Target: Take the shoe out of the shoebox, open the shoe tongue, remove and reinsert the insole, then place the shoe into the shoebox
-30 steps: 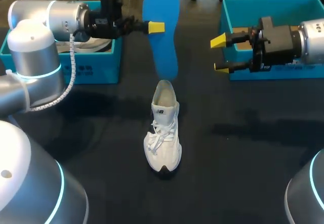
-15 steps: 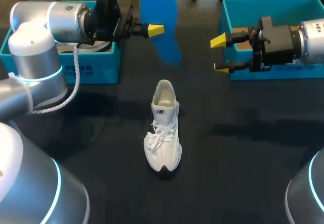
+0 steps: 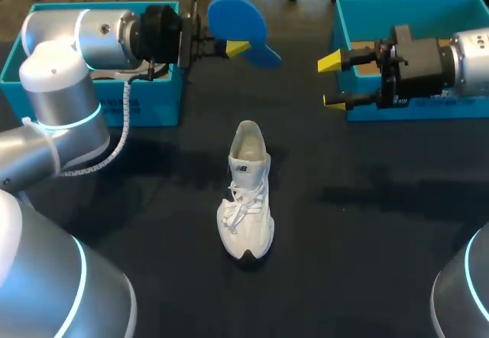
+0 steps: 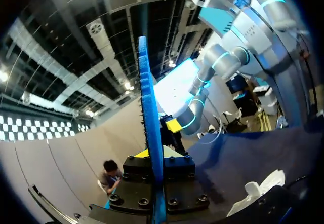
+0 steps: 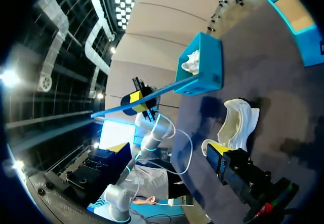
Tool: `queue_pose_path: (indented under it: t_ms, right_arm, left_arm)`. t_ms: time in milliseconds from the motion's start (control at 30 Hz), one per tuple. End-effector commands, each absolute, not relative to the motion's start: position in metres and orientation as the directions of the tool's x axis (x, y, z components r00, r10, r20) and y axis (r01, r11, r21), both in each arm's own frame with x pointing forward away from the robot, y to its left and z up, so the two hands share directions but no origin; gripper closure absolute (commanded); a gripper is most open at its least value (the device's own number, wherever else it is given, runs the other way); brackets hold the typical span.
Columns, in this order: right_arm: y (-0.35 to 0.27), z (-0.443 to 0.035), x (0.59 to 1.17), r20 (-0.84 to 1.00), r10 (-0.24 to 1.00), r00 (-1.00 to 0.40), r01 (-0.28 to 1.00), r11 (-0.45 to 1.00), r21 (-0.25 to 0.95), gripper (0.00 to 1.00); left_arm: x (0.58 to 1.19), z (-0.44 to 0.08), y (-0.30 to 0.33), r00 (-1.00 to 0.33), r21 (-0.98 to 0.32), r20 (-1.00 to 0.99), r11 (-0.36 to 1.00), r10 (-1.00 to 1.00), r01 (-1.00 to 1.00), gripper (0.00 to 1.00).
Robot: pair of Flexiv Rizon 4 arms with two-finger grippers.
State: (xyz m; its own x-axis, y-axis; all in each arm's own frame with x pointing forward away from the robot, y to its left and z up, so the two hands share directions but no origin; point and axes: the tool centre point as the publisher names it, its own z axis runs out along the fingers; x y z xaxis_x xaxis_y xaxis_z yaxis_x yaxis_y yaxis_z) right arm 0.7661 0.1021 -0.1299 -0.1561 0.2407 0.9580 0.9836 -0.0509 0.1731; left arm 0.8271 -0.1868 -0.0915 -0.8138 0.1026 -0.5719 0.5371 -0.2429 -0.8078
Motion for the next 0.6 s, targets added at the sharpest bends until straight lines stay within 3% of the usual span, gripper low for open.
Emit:
queue_pose_path:
  t_ms: [33, 333, 600]
  right_arm:
    - [0.1038, -0.1302, 0.7661, 0.957, 0.243, -0.156, 0.983, -0.053, 0.173, 0.00]
    - [0.1038, -0.1302, 0.7661, 0.957, 0.243, -0.156, 0.983, -0.053, 0.173, 0.00]
    - [0.1038, -0.1302, 0.7661, 0.957, 0.243, -0.156, 0.983, -0.053, 0.173, 0.00]
  left_arm:
    - [0.8316, -0.0942, -0.1890, -0.482, -0.474, -0.874, -0.333, 0.064, 0.815, 1.00]
    - [0.8264, -0.0959, -0.1878, -0.210, -0.211, -0.977, -0.342, 0.039, 0.916, 1.00]
    - [0.8234, -0.0984, -0.1873, -0.056, -0.050, -0.998, -0.299, -0.013, 0.953, 1.00]
